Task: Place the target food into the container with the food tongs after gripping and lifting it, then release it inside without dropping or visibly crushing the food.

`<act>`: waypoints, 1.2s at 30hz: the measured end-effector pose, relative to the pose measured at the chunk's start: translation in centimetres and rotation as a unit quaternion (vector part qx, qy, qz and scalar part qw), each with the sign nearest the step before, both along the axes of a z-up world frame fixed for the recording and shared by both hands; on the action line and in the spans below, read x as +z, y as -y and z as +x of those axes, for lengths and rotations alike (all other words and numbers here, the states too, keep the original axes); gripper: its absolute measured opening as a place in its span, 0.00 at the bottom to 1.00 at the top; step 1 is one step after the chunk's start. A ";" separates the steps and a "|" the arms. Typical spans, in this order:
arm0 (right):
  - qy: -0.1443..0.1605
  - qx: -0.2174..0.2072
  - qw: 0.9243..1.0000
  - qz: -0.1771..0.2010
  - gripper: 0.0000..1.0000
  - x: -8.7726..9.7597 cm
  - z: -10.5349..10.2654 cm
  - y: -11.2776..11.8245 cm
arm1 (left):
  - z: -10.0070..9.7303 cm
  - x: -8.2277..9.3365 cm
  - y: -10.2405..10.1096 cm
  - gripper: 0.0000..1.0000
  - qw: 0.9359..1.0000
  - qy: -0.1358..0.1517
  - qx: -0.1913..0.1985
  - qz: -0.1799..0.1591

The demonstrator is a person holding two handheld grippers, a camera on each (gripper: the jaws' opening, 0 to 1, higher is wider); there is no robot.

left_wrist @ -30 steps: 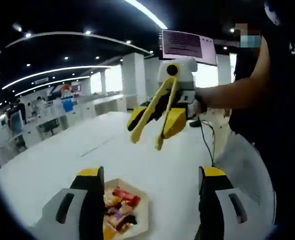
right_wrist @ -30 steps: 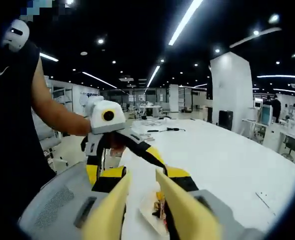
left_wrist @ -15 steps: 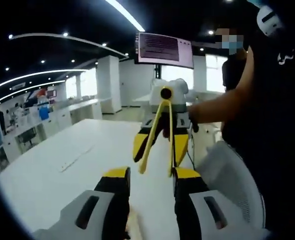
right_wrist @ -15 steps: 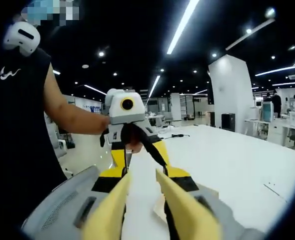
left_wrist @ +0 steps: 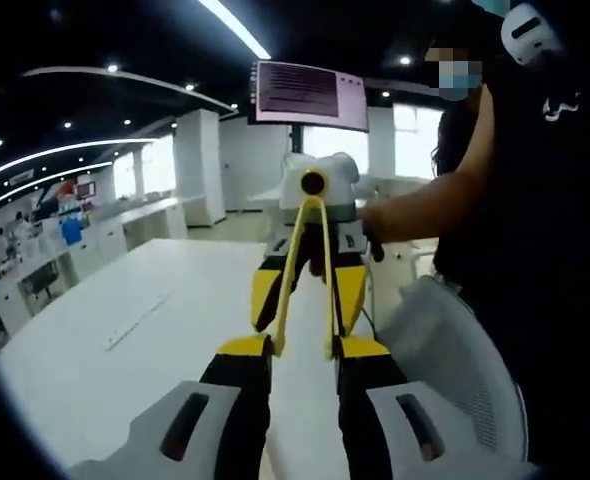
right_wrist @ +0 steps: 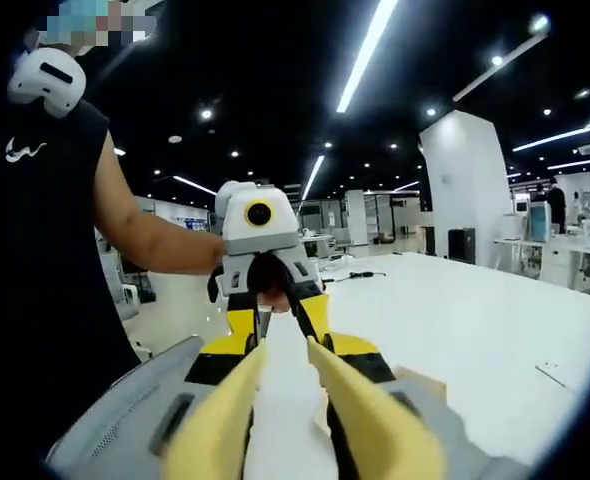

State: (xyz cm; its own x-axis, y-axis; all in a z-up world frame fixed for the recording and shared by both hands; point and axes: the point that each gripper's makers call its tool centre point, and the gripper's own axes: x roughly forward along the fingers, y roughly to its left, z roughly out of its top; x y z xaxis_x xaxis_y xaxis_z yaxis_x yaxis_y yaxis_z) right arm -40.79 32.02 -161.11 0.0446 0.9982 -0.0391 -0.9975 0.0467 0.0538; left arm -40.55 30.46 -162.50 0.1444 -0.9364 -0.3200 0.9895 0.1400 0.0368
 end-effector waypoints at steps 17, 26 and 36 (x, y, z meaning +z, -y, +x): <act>-0.019 -0.018 0.999 -0.024 0.20 -1.1 0.3 1.2 | 0.4 -0.3 0.4 0.02 0.999 0.032 0.010 0.017; -0.026 -0.041 0.998 -0.027 0.23 -1.4 0.8 3.3 | 0.8 -0.8 0.1 0.01 0.998 0.054 0.019 0.030; -0.047 -0.090 0.993 -0.066 0.28 -4.7 1.7 7.0 | 1.3 -3.6 -0.5 0.00 0.996 0.069 0.051 0.040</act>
